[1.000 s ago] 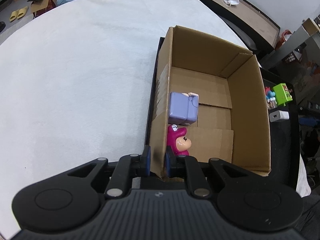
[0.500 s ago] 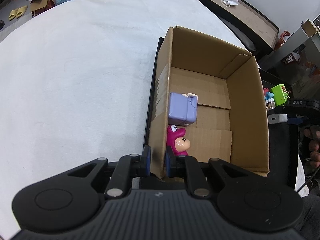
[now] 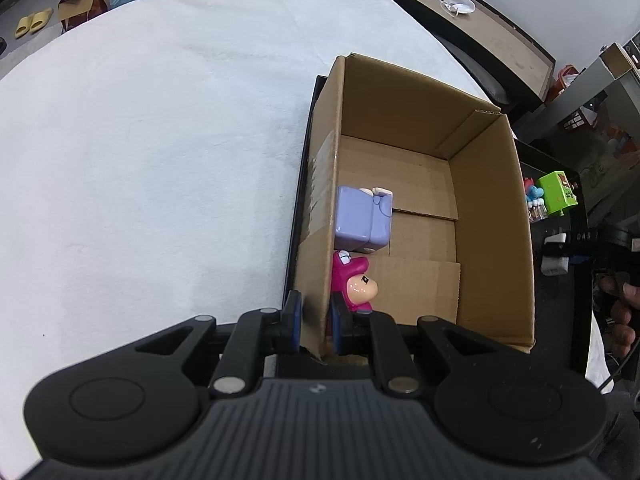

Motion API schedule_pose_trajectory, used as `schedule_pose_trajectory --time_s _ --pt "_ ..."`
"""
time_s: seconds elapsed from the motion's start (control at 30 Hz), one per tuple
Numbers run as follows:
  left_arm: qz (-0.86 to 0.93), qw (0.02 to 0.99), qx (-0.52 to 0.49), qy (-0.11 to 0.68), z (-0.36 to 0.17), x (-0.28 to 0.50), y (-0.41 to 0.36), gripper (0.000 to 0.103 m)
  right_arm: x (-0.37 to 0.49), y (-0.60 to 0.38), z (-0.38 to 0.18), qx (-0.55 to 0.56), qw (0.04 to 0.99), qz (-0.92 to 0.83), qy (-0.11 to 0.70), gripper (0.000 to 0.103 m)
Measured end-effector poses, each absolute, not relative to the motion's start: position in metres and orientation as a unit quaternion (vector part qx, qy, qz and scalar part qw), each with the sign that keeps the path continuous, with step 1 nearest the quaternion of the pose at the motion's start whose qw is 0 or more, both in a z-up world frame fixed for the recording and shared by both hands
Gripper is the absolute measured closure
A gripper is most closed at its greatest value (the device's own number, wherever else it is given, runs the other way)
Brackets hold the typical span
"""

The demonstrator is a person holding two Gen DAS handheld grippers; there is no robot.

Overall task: Organize rigid objects
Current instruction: 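Grasp the white plug-shaped block with the right gripper and lift it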

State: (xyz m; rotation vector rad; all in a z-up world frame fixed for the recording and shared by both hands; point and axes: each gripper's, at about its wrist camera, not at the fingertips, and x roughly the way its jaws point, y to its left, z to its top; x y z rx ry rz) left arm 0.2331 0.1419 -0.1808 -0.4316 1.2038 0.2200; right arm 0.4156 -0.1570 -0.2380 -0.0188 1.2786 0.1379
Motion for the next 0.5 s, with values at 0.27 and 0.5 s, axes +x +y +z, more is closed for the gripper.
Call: schedule_pose_trajectory --time_s 0.27,0.5 --pt "0.103 0.798 -0.195 0.561 -0.181 0.234 0.14 0.089 0.402 -0.152 -0.224 -0.035 0.807 0.091 0.583 0.083" --pt "0.103 0.8 -0.199 0.556 -0.179 0.23 0.142 0.09 0.395 -0.148 -0.211 -0.043 0.812 0.096 0.574 0.082"
